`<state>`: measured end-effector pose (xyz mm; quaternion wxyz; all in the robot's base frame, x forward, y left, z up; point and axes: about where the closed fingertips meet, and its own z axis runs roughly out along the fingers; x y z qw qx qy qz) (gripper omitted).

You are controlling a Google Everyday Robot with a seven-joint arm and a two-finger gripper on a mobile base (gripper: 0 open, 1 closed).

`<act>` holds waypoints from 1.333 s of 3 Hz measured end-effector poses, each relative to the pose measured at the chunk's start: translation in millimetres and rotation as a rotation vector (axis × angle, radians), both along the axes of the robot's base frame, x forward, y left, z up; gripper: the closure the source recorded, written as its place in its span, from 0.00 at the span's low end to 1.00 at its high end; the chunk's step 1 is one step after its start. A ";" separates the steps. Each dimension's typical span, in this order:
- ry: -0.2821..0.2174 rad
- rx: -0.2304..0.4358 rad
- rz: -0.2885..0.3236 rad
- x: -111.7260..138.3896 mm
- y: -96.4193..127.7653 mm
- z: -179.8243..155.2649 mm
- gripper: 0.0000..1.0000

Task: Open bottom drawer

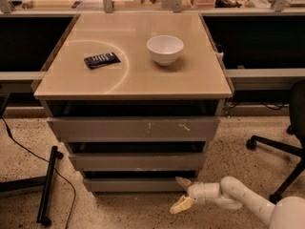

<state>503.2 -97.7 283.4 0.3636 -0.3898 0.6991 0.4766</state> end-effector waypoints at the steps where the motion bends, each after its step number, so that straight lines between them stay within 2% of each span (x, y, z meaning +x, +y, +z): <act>1: -0.007 -0.004 -0.006 9.7 -4.5 -9.1 0.00; 2: -0.026 -0.033 -0.018 29.6 -16.4 -11.6 0.00; 3: -0.029 -0.092 -0.019 45.9 -25.1 -17.5 0.00; 4: -0.028 -0.093 -0.019 46.3 -25.3 -17.8 0.00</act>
Offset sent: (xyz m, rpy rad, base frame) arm 0.0561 -0.0374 -0.0132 -0.0742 -0.0552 -0.0405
